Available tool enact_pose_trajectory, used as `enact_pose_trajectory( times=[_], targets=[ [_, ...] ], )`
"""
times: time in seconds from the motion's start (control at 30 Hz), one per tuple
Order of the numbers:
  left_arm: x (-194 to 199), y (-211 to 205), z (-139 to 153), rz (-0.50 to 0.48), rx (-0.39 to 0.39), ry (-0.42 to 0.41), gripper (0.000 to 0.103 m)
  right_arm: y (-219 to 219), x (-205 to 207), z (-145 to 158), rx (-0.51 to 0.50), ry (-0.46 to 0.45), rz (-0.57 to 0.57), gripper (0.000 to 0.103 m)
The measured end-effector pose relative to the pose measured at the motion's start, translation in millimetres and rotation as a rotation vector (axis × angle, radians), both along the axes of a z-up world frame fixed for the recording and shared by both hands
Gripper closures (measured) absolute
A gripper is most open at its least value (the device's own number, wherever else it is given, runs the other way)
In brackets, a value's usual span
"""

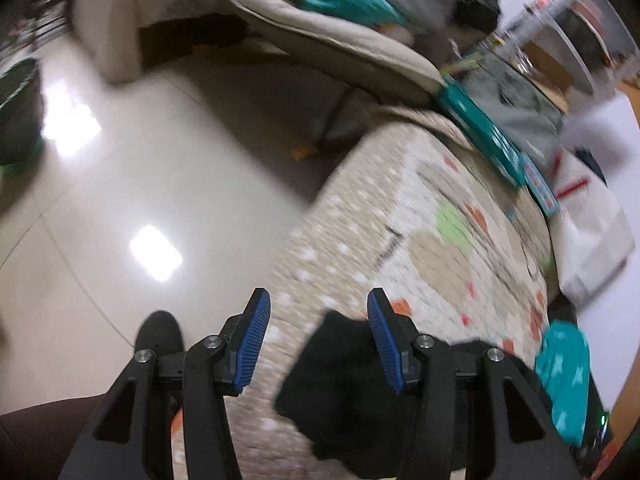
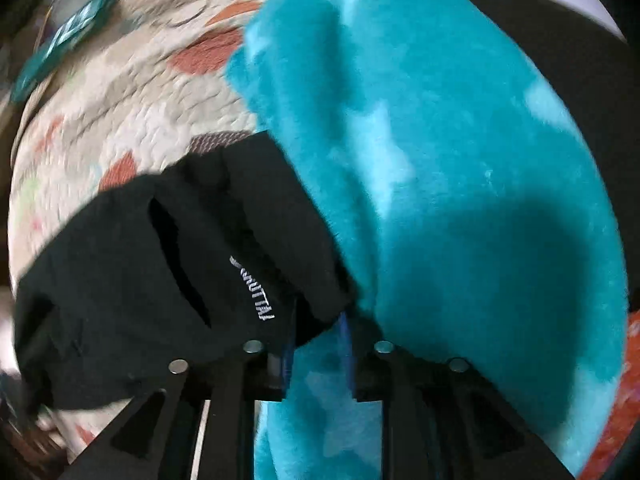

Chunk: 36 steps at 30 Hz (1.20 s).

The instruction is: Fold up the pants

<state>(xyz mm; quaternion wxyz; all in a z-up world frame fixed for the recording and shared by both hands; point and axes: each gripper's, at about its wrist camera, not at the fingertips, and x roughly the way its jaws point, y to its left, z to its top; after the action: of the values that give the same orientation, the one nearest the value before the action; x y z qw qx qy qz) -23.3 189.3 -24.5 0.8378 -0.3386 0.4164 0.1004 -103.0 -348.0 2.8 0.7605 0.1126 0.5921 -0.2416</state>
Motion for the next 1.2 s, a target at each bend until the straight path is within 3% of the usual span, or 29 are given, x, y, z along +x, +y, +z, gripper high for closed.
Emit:
enact_pose_trajectory(
  times=[0.13, 0.2, 0.3, 0.43, 0.53, 0.63, 0.8, 0.83, 0.87, 0.97, 1.07, 1.13, 1.2],
  targets=[
    [-13, 28, 2, 0.103, -0.018, 0.0, 0.052, 47, -15, 55, -0.209, -0.122, 0.13, 0.048],
    [-18, 39, 3, 0.149, -0.041, -0.005, 0.052, 89, -5, 80, -0.183, -0.227, 0.28, 0.046],
    [-26, 50, 10, 0.208, -0.044, -0.028, 0.052, 159, 24, 94, -0.081, -0.302, 0.54, 0.046],
    [-29, 56, 14, 0.235, -0.042, -0.043, 0.05, 271, 68, 78, 0.076, -0.303, 0.933, 0.046],
    [-30, 62, 9, 0.24, -0.077, -0.03, 0.05, 340, 96, 48, 0.114, -0.231, 1.126, 0.047],
    [-31, 68, 5, 0.248, -0.096, -0.022, 0.05, 394, 121, 16, 0.064, -0.163, 1.249, 0.049],
    [-32, 74, 0, 0.249, -0.128, -0.014, 0.05, 443, 145, -31, 0.033, -0.022, 1.384, 0.05],
    [-32, 75, 0, 0.249, -0.136, -0.015, 0.05, 455, 144, -43, 0.032, 0.041, 1.415, 0.06],
    [-33, 77, -1, 0.251, -0.146, -0.015, 0.05, 463, 148, -53, -0.019, 0.074, 1.431, 0.076],
    [-35, 82, -2, 0.259, -0.166, -0.017, 0.049, 484, 150, -53, -0.074, 0.079, 1.43, 0.084],
    [-35, 82, 0, 0.263, -0.161, -0.025, 0.049, 498, 170, -49, -0.101, 0.03, 1.344, 0.085],
    [-35, 80, 1, 0.26, -0.143, -0.023, 0.049, 507, 180, -42, -0.074, -0.048, 1.286, 0.085],
    [-35, 81, 0, 0.264, -0.136, -0.014, 0.049, 512, 187, -34, -0.011, -0.053, 1.235, 0.071]
  ],
)
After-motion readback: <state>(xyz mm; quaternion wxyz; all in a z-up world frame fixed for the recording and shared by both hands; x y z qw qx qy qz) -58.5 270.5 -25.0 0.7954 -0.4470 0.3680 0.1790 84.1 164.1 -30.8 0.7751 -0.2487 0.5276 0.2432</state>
